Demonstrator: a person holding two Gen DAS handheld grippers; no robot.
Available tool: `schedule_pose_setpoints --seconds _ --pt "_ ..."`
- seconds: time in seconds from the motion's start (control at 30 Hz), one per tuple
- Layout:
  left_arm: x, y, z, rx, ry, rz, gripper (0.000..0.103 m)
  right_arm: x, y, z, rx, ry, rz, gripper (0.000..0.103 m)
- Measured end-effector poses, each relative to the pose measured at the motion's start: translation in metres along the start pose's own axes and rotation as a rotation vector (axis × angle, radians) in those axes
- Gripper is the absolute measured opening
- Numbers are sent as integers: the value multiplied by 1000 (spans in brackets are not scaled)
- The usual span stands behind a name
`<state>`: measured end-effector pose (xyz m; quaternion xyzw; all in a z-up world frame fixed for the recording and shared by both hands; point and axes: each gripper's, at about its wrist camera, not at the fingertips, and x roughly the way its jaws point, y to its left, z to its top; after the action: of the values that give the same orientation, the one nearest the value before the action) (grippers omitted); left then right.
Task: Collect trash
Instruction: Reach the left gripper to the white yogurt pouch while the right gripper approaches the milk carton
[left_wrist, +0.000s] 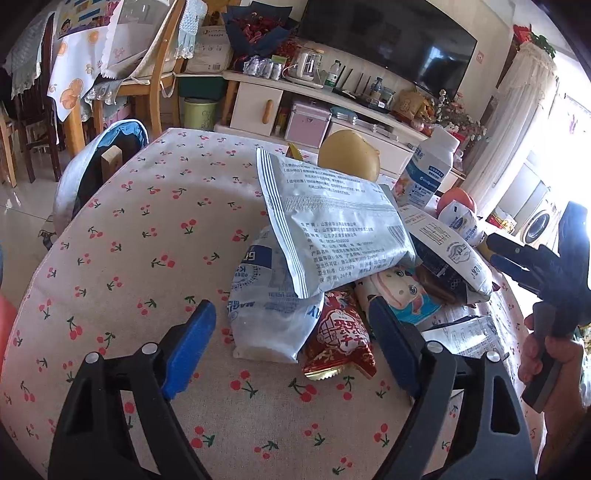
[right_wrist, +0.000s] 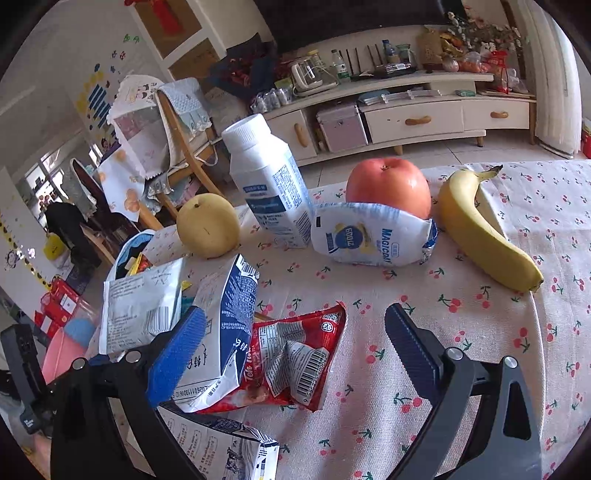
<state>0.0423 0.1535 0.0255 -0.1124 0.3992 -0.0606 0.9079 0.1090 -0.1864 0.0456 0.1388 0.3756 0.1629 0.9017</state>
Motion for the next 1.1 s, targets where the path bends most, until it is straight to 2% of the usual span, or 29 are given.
schedule_pose_setpoints --seconds 0.07,0.17,0.37,0.47,0.6,0.77,0.87,0.9,0.97,1.1 --pt "7 0 1 -6 13 -2 76 4 2 -3 -12 8 -30 96" --pt "15 0 1 -13 29 3 72 11 -4 -7 24 24 -10 82" --pt "16 1 0 -26 37 -12 60 8 0 -2 49 1 48 82" --pt "15 -1 -1 -28 38 -30 52 5 20 0 3 -15 61 91" --pt "14 -4 -2 -22 35 -34 46 11 57 -3 -125 2 55 91" --pt "13 -3 -3 -33 34 -39 45 29 86 -16 -285 41 -40 90" --pt "14 -1 -4 -44 39 -46 45 35 89 -20 -312 50 -70 75" --pt "14 -1 -4 -45 40 -41 47 37 89 -21 -313 60 -71 70" --pt "13 -1 -3 -35 36 -14 52 40 87 -23 -308 64 -77 66" --pt "11 1 0 -23 25 39 61 40 87 -24 -326 60 -89 66"
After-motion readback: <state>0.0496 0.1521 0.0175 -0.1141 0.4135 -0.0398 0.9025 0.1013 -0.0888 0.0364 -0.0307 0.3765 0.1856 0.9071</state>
